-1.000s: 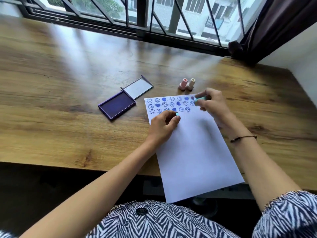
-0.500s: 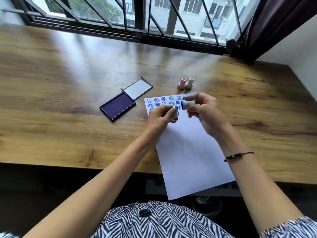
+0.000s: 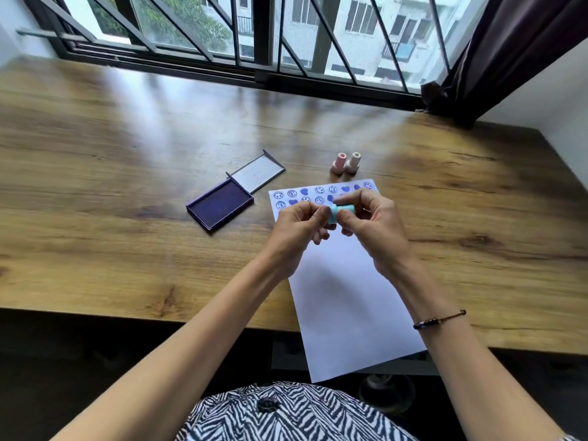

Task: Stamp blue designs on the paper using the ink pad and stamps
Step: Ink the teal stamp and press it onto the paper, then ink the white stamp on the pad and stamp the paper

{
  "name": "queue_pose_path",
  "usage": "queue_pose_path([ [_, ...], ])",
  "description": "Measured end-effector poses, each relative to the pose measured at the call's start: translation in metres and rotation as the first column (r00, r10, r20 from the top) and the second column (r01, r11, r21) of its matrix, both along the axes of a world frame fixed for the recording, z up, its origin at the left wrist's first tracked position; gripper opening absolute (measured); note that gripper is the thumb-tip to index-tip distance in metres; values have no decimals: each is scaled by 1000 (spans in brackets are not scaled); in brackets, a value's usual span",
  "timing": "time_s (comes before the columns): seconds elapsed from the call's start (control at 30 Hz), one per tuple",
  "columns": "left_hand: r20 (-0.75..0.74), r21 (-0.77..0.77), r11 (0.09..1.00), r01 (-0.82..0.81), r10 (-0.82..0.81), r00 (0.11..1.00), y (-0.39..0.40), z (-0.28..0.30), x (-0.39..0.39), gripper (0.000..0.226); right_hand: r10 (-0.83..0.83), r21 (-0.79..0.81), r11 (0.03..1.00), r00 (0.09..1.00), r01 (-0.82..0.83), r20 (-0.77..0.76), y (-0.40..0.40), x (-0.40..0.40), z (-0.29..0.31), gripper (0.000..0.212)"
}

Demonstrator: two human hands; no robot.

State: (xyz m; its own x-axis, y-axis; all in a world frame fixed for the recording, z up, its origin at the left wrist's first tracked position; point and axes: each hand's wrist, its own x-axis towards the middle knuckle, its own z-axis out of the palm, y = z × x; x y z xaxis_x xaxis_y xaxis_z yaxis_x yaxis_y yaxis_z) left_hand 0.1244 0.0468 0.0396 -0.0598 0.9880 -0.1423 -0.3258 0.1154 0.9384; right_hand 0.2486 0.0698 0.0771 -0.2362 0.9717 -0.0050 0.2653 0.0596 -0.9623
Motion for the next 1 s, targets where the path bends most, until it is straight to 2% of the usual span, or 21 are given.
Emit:
queue_pose_path([
  [0.13,-32,-6,999,38,-39,999,7,4,6,17,-61,28,998,998,60,20,3,4,-4,24],
  [0.2,-110,16,999,45,-43,993,10,4,8,19,-92,1,996,996,92,-9,3,4,-4,23],
  [0.33,-311,96,995,34,-3,950,16,3,11,18,-151,-165,978,979,128,-134,7,8,-1,19],
  [0.4,-369,100,993,59,-18,929,21,3,13,17,-148,-237,965,978,111,-145,14,12,-2,17],
  [0.53,-372,25,999,25,-14,928,35,1,21,18,-163,-222,964,985,147,-54,38,26,-3,18],
  [0.6,-309,-13,999,-38,32,951,40,1,24,19,-243,-69,965,964,252,111,59,40,-4,15],
  [0.63,-286,-26,998,-56,46,957,42,0,24,21,-287,62,958,921,281,264,71,50,-7,11],
  [0.67,-269,-32,998,-61,50,962,42,-2,23,21,-327,195,944,834,266,445,82,60,-9,11],
  [0.7,-258,-32,998,-60,49,965,42,-4,23,22,-343,283,936,728,210,593,91,70,-13,14],
  [0.73,-250,-31,998,-59,49,967,42,-6,22,22,-329,306,940,641,151,693,99,78,-18,16],
  [0.77,-248,-30,998,-59,50,968,41,-8,21,22,-301,296,949,582,107,755,104,84,-22,18],
  [0.87,-245,-36,997,-67,56,968,40,-11,20,22,-232,245,969,492,39,839,112,88,-26,21],
  [0.93,-233,-49,996,-74,61,971,41,-10,20,23,-203,226,974,388,-12,899,115,85,-19,29],
  [0.97,-227,-55,995,-83,69,971,42,-10,19,23,-218,249,968,362,-41,906,117,80,-12,34],
  [1.0,-223,-61,994,-94,78,972,43,-9,19,23,-235,284,956,383,-75,893,120,73,-6,37],
])
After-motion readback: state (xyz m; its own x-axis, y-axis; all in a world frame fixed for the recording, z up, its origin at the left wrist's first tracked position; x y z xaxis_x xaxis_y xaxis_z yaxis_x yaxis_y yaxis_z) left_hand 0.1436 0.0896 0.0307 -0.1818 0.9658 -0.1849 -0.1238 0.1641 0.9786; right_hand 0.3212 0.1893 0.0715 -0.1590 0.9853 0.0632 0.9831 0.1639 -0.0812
